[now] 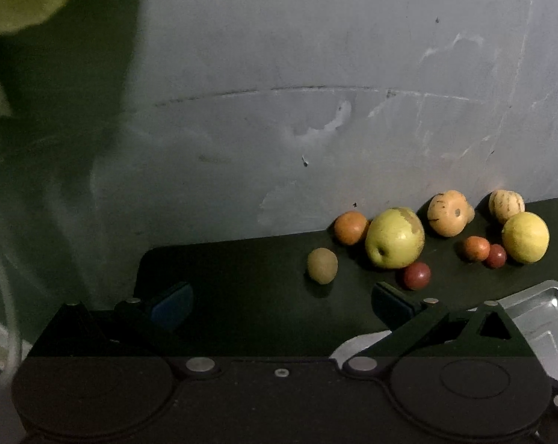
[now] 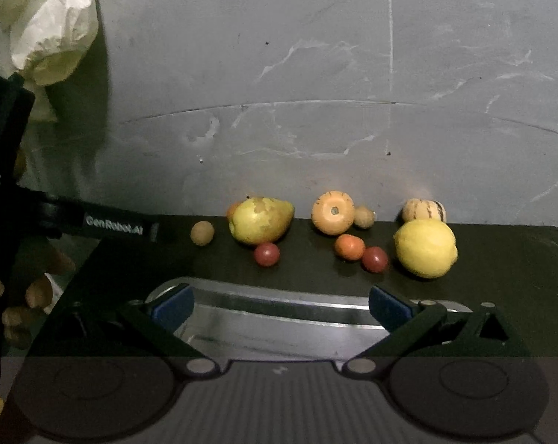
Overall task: Organize fruits
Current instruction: 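Move both tools past the tray toward the row of fruits, then grasp the small brown round fruit with the left tool while the right tool grasps a small red fruit, then carry the brown fruit with the left tool while the right tool carries the red fruit over the tray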
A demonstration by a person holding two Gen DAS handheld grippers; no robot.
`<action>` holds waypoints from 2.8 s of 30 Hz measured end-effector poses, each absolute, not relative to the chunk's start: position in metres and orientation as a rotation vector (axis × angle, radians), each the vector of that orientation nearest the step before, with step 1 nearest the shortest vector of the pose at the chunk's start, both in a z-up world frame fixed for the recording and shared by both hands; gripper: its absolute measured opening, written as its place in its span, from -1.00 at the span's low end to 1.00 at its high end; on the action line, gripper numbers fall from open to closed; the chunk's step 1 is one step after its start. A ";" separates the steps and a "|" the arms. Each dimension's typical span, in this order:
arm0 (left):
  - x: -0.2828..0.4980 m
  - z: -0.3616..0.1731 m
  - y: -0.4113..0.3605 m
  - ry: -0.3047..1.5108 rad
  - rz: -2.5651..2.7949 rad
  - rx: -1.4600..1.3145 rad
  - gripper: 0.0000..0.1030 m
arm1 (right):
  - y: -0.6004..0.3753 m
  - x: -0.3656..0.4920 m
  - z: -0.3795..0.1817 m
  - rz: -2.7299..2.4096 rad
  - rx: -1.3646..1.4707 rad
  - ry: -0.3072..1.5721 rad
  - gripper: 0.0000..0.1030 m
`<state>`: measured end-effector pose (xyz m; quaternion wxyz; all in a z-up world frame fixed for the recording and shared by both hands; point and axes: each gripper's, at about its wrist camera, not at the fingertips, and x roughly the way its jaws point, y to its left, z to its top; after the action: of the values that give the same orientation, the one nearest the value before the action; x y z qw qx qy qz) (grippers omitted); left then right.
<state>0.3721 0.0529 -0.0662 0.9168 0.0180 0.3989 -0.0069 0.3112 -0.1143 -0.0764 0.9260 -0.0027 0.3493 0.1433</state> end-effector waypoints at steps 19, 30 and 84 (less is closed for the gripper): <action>0.414 -0.097 0.049 0.846 -0.100 0.029 0.83 | -0.076 0.364 -0.109 0.270 -0.051 0.732 0.50; 0.421 -0.104 0.052 0.856 -0.152 -0.001 0.42 | -0.070 0.383 -0.122 0.285 -0.045 0.767 -0.10; 0.319 -0.077 0.051 0.865 -0.220 -0.067 -0.46 | -0.085 0.289 -0.090 0.331 -0.038 0.725 -0.46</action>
<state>0.3186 0.0509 -0.0771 0.9015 -0.0323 0.4182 -0.1065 0.2894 -0.0848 -0.0896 0.9215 -0.0187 0.3528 0.1610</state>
